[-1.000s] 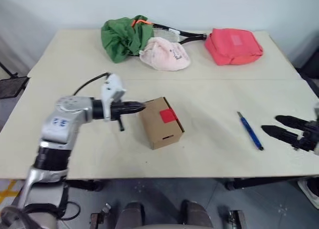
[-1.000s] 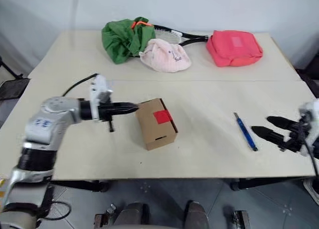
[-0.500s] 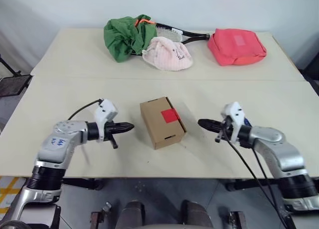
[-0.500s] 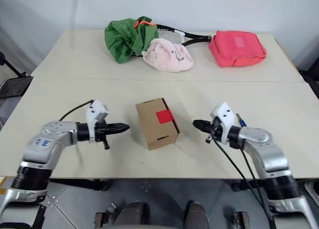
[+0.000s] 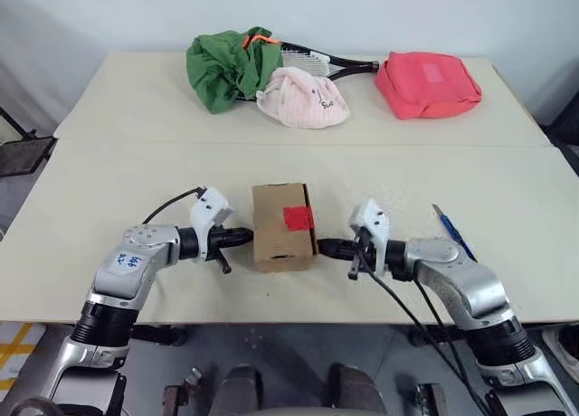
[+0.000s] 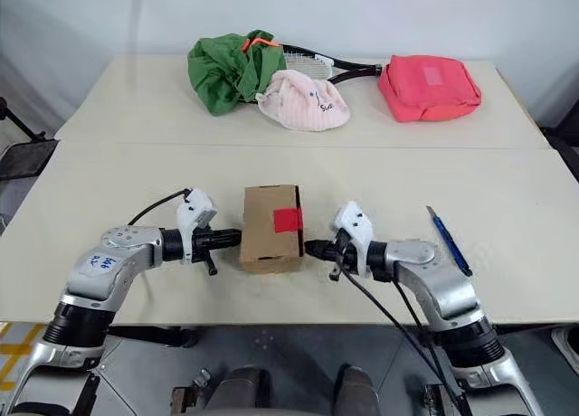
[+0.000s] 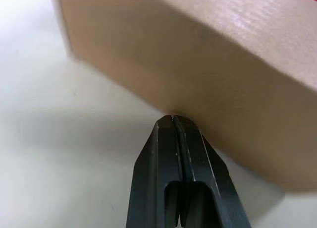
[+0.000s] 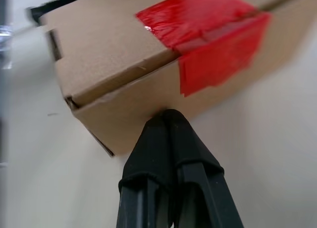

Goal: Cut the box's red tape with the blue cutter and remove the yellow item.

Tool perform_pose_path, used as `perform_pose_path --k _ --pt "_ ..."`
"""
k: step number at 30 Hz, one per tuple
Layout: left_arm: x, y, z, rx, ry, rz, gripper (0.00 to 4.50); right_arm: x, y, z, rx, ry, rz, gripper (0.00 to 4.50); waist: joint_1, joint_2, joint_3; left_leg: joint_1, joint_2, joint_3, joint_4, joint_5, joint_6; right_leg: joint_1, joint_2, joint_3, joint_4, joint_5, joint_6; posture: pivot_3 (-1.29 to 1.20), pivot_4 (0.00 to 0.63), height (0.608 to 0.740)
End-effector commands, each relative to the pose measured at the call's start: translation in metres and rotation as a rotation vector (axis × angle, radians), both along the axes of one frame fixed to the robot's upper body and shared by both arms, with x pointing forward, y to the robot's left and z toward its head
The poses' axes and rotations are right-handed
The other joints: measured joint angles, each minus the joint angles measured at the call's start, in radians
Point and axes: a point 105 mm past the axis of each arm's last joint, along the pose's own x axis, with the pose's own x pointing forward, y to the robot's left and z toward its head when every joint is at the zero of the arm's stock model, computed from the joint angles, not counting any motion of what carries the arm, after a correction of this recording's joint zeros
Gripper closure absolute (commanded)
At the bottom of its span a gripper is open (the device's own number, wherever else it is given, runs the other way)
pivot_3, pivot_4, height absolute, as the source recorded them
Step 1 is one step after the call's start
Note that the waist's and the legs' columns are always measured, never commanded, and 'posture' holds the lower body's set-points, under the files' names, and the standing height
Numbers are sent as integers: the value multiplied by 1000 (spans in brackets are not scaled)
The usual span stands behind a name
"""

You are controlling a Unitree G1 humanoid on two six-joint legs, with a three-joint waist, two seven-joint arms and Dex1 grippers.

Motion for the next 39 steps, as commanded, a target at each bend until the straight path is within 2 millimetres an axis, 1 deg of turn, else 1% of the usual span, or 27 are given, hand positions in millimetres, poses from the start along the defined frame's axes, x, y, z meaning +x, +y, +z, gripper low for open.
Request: perform_pose_path --k 1,11,14,16,19,21,23,24,26,27,29,30,32,33,36,39 --pt "-14 -8 2 -16 20 -80 4500 -17 4 5 -22 9 76 4471 0 0 0 0 0 0 0 0 0 0 0 0 0 0 0 0 150 740" --pt "-40 -9 -4 -27 104 -162 4500 -18 -6 -4 -69 28 22 4471 0 0 0 0 0 0 0 0 0 0 0 0 0 0 0 0 150 740" --pt "-43 -9 -8 -27 116 -167 4500 -18 -8 -4 -78 23 16 4471 0 0 0 0 0 0 0 0 0 0 0 0 0 0 0 0 150 740" --pt "-41 -3 -13 -1 111 -129 4500 -17 -12 -4 -91 18 7 4471 2 0 0 0 0 0 0 0 0 0 0 0 0 0 0 0 150 740" --pt "-35 10 -13 23 86 -84 4500 -19 -27 3 -109 19 -25 4471 3 0 0 0 0 0 0 -1 0 0 0 0 0 0 0 0 150 740" --pt "-36 22 -5 46 67 -110 4500 -22 -46 13 -104 76 -83 4471 3 0 0 0 0 0 0 -1 0 0 0 0 0 0 0 0 150 740" --pt "-39 31 3 59 44 -152 4500 -24 -59 22 -82 151 -137 4109 1 0 0 0 0 0 0 -1 0 0 0 0 0 0 -1 0 150 740" --pt "-41 32 12 50 29 -189 4500 -26 -63 28 -69 205 -153 3891 0 0 0 1 0 0 0 -1 0 0 0 0 0 0 -1 0 150 740" --pt "-45 30 33 6 -11 -267 4500 -26 -71 40 -53 304 -212 3243 0 0 0 1 1 1 -1 -1 0 -1 0 0 0 0 -2 0 150 740" --pt "-45 29 40 -9 -23 -289 4500 -26 -72 44 -49 334 -230 2872 1 0 0 1 1 1 -1 -1 0 -1 0 0 0 -1 -2 0 150 740" --pt "-43 20 58 -50 -61 -336 4500 -24 -72 47 -54 420 -263 2213 2 0 0 0 1 1 -1 -1 0 -1 0 0 0 -1 -2 0 150 740" --pt "-41 12 68 -71 -87 -359 4500 -25 -68 48 -60 454 -251 1827 5 0 0 0 1 0 0 -1 0 -1 0 0 1 -1 -2 0 150 740" --pt "-37 -4 78 -89 -128 -407 4500 -24 -59 49 -72 491 -225 1216 8 0 0 0 1 0 0 -1 0 -1 0 0 1 0 -2 0 150 740" --pt "-36 -8 80 -91 -136 -420 4500 -22 -56 50 -68 496 -223 1216 7 0 0 0 1 0 0 -1 0 -1 0 0 1 0 -2 0 150 740" --pt "-30 -25 75 -69 -155 -451 4500 0 -41 59 37 511 -276 1216 -6 0 0 0 1 1 0 -1 0 -1 0 0 1 0 -2 0 150 740" --pt "-24 -34 68 -39 -169 -454 4500 4 -31 61 33 516 -285 1216 -13 0 0 0 1 1 -1 0 0 -2 0 0 3 0 -2 0 150 740"
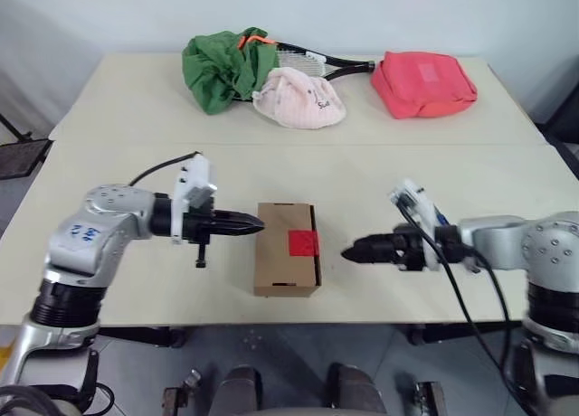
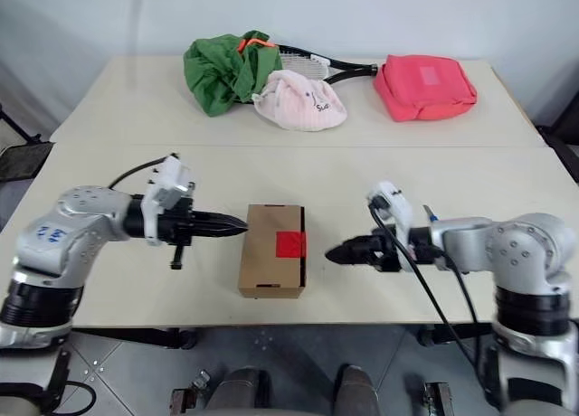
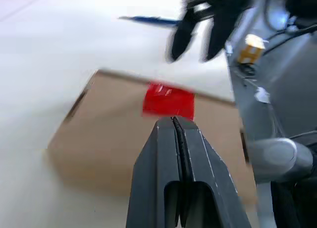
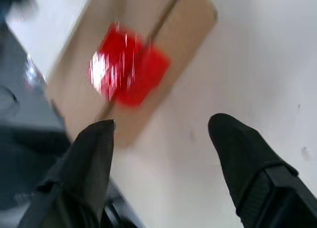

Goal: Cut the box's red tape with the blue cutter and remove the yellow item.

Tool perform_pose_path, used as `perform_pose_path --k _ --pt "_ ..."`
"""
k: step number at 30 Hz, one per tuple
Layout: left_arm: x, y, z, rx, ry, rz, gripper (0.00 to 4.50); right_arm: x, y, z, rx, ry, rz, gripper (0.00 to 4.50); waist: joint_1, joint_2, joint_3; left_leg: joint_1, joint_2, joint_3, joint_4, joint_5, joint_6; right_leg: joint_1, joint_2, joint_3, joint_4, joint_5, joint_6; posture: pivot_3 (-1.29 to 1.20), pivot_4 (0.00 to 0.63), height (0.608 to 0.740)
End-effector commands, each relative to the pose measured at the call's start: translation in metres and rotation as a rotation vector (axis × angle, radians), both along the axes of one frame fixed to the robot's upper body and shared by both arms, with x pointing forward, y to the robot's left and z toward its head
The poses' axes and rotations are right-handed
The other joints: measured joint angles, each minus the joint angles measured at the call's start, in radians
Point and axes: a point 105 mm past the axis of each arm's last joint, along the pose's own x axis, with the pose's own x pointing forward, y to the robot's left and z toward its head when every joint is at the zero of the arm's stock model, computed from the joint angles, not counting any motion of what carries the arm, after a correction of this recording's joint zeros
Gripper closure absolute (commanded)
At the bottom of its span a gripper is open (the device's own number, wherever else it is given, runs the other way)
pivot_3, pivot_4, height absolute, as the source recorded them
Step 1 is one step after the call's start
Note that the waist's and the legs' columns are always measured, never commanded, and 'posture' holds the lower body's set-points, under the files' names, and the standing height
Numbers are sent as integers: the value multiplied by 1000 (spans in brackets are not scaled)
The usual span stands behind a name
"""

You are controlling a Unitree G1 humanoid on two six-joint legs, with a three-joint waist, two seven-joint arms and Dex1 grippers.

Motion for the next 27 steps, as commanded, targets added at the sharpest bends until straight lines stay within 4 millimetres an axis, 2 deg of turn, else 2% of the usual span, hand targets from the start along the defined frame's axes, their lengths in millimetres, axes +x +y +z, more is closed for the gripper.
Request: perform_pose_path --k 1,8,14,27 --pt "7 -3 -2 26 -45 15 4500 1 4 9 -6 -20 -19 1216 -3 0 0 0 0 0 0 0 0 0 0 0 1 0 0 0 150 740" --pt "12 -8 -11 55 -71 30 4500 4 21 7 33 20 -61 1216 -10 0 0 -1 0 0 0 0 0 0 0 0 1 0 0 0 150 740" --pt "12 -10 -16 73 -77 37 4500 -3 32 4 42 71 -94 1216 -12 0 0 -1 0 0 0 0 0 0 0 0 1 0 0 0 150 740" --pt "10 -9 -25 93 -79 43 4500 -3 20 -13 -2 138 -183 1216 -8 0 0 -1 0 0 0 -1 1 0 0 0 0 0 0 0 150 740"
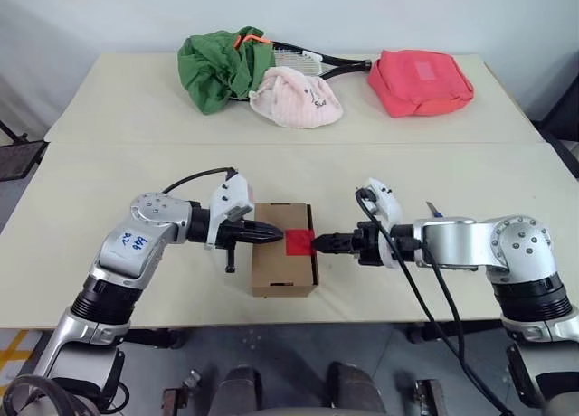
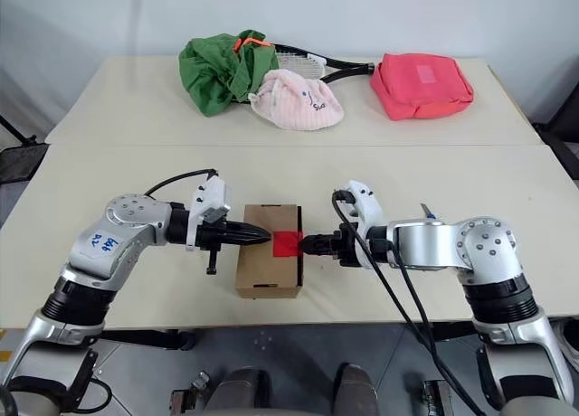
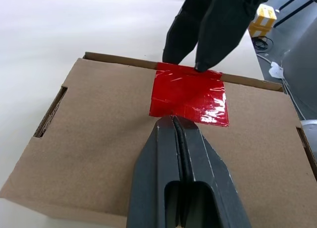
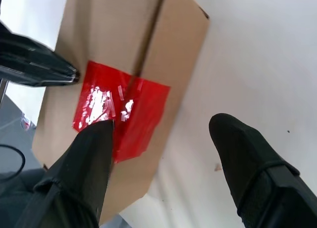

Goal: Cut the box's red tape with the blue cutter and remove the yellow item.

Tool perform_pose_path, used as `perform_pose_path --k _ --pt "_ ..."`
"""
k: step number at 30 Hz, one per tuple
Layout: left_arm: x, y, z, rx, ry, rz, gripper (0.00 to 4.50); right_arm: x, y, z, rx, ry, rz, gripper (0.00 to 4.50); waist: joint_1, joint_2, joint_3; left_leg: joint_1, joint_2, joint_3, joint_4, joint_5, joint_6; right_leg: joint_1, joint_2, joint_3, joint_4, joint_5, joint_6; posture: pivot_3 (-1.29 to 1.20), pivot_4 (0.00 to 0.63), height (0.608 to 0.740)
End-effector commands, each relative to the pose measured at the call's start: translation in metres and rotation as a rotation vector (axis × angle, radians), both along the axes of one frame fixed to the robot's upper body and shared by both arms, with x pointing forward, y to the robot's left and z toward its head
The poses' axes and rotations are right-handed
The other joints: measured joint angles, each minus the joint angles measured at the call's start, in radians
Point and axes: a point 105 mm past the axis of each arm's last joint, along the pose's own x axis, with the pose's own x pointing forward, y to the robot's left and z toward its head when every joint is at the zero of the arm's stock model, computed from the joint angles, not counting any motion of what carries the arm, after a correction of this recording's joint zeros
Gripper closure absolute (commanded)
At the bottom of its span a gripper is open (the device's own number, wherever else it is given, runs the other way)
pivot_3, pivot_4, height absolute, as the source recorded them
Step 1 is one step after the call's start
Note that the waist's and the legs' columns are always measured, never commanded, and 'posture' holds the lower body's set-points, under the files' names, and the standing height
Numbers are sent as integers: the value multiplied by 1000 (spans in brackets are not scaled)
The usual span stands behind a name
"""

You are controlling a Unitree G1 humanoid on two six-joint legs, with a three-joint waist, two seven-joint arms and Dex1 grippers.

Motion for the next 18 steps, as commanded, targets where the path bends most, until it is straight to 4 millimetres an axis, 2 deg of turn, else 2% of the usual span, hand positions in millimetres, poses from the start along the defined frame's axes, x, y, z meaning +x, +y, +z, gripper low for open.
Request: perform_pose_path --k 1,14,18 --pt "-4 -2 -3 13 -13 -12 4500 -3 -3 2 -1 -2 7 1216 0 0 0 0 0 0 0 0 0 0 0 0 0 0 0 0 150 740" --pt "-2 -4 -5 7 -22 -16 4500 -3 -2 -5 -135 -18 19 1216 3 0 0 0 0 0 0 0 0 0 0 0 -1 0 0 0 150 740" --pt "-2 -6 -7 -1 -19 -25 4500 -2 7 -8 -154 -19 37 1216 3 0 0 0 0 0 0 0 0 0 0 0 -1 0 0 0 150 740"
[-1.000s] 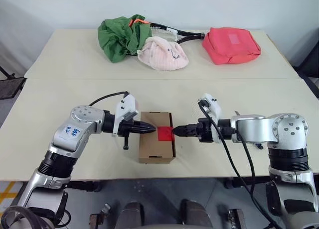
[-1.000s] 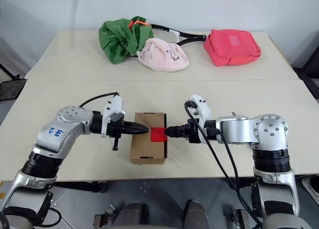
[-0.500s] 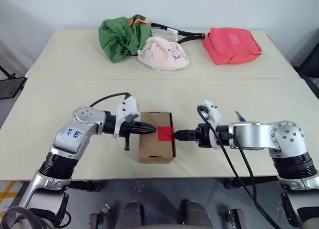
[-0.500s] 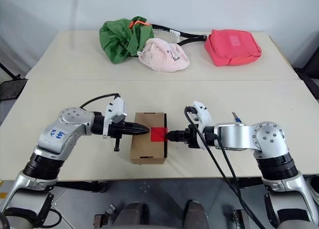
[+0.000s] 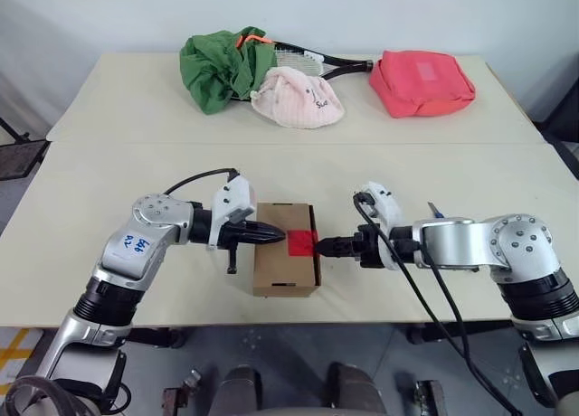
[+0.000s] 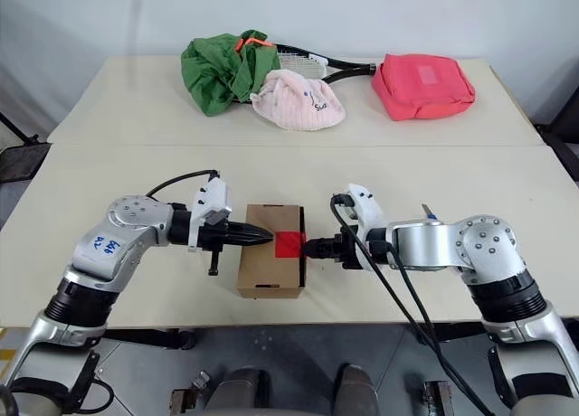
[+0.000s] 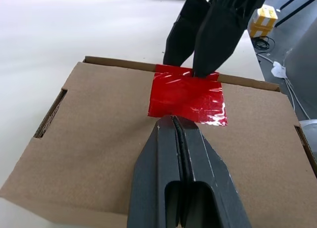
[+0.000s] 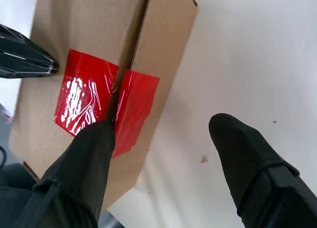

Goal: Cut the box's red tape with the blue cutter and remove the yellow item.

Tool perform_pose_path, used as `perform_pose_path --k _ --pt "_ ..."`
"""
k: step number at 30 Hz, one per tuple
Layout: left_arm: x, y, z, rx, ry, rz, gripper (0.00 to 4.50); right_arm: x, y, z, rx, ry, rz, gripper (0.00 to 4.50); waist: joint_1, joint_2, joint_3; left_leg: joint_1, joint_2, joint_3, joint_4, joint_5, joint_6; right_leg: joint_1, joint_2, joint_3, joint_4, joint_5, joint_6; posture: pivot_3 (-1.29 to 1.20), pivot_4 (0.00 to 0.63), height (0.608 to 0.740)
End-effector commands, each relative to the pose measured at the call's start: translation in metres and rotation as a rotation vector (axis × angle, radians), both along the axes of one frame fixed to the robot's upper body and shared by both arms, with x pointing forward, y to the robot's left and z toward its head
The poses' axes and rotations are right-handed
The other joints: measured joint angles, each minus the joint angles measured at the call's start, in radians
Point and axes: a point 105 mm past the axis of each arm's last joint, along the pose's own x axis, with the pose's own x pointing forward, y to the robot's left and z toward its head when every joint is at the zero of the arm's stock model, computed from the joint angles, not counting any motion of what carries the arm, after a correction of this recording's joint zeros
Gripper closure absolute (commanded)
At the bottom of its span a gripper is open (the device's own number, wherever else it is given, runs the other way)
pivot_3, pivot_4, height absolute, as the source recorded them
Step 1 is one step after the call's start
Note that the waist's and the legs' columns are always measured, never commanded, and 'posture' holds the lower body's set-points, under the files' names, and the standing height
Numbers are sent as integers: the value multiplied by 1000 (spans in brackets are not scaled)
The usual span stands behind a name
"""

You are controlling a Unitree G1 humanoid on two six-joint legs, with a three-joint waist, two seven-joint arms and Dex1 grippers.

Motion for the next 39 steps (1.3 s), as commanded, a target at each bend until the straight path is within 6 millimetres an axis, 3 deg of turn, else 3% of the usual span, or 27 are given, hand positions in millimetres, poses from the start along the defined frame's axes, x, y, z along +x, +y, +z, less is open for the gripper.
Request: perform_pose_path --k 1,6,14,20,23,28,32,39 --pt "-3 -4 -7 5 9 -15 4500 -4 5 -10 -64 5 20 1216 0 0 0 0 0 0 0 0 0 0 0 0 0 0 0 0 150 740" --pt "-4 -7 -11 4 14 -25 4500 0 -8 -23 -175 15 -2 1216 -2 0 0 0 0 0 0 0 0 0 0 0 0 0 0 0 150 740" --pt "-4 -7 -16 4 21 -24 4500 4 -45 -20 -286 22 -18 1216 13 0 0 0 0 1 1 0 1 1 0 0 -2 0 0 0 150 740" --pt "-4 -7 -18 -2 27 -23 4500 1 -45 -21 -298 18 13 1216 20 1 -1 0 0 2 0 0 1 1 0 0 -3 0 0 0 150 740" --pt "-4 -6 -18 -1 23 -20 4500 5 -45 -5 -231 -20 3 1216 19 1 -1 0 0 2 0 0 1 1 0 0 -3 0 0 0 150 740" --pt "-3 -2 -16 2 14 -15 4500 0 -66 16 -160 -27 21 1216 21 1 -1 -1 0 2 0 0 1 1 0 0 -5 0 0 0 150 740" --pt "-2 -2 -14 6 7 -21 4500 -1 -64 21 102 94 21 1216 18 1 -1 -1 0 2 0 -1 1 1 0 0 -5 0 0 0 150 740" --pt "0 -2 -11 18 -3 -39 4500 17 -57 -2 187 190 -26 1216 18 1 -1 -1 1 3 0 0 1 1 0 0 -5 0 -1 0 150 740"
